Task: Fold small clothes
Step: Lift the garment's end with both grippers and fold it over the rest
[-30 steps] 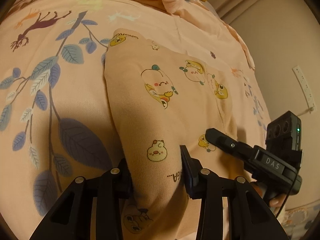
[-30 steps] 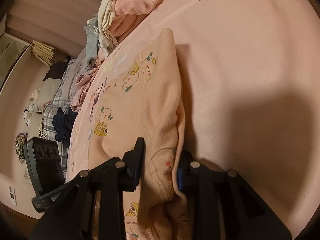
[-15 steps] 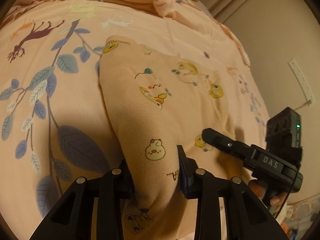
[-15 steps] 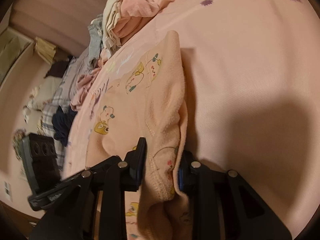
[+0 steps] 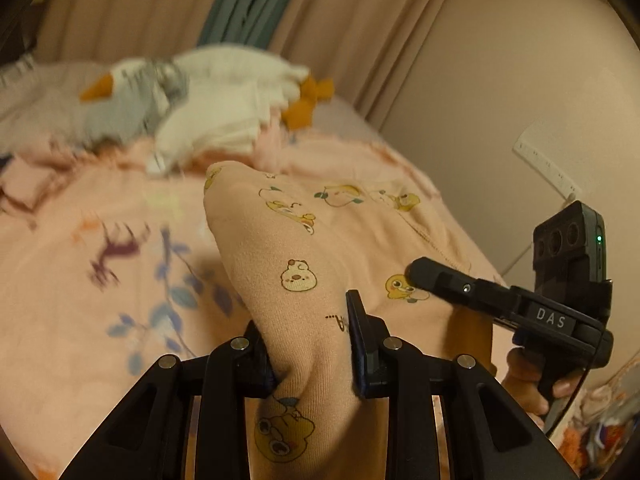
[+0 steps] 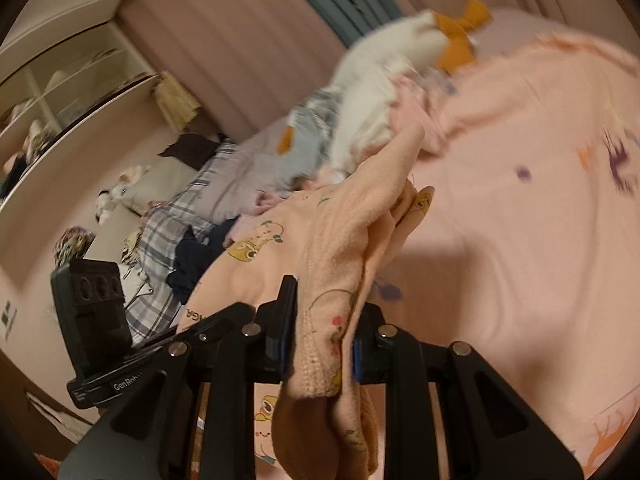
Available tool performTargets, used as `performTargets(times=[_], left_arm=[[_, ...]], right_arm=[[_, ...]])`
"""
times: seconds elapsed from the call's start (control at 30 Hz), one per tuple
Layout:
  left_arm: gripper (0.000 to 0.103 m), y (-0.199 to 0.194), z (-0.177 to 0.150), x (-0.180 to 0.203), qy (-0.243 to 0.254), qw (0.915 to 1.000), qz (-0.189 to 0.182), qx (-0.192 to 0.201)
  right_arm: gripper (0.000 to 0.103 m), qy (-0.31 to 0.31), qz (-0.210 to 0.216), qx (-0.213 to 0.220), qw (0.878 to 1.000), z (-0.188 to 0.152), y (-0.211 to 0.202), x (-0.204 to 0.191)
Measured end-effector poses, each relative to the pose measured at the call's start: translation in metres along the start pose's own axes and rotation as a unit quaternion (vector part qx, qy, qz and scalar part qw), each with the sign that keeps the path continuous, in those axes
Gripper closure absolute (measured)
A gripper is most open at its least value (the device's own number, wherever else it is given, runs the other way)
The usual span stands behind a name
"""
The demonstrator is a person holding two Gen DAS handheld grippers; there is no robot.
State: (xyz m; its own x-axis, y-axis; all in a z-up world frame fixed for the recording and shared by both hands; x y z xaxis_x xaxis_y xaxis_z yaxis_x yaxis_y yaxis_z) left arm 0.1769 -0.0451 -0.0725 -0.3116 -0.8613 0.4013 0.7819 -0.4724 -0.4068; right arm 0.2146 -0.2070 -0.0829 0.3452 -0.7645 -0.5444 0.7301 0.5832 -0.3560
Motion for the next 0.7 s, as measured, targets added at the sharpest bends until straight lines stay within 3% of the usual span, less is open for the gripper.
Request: performTargets(times=[0.27,0.7], left_arm=[[0.076,-0.042,0.018,-0.003,0.019,0.9983,0.028,0.047],[0.076,-0.051,0.021,-0.025,0.019,0.9971,0.054,0.051]], right_arm=[[0.08,-0.035,0.035,0.013,0.999,0.013,0.008,-0.046],[0.079,-0.062,0.038,-0.006,0.997,0.013,0.024,-0.071]])
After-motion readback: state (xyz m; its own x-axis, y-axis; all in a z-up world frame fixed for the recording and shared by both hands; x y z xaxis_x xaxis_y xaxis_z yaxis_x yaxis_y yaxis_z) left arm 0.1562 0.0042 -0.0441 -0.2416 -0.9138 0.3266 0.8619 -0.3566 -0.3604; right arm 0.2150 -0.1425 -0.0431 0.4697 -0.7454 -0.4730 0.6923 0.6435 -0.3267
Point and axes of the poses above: each gripper's, at about its wrist camera, not at the fingertips, and y roughly the way its jaws point, x to its right, z to its top, the point moved 1 cm from there along y, roughly the way its jaws point, and after that the axes turned 11 degrees about x, right-handed, at the moved point
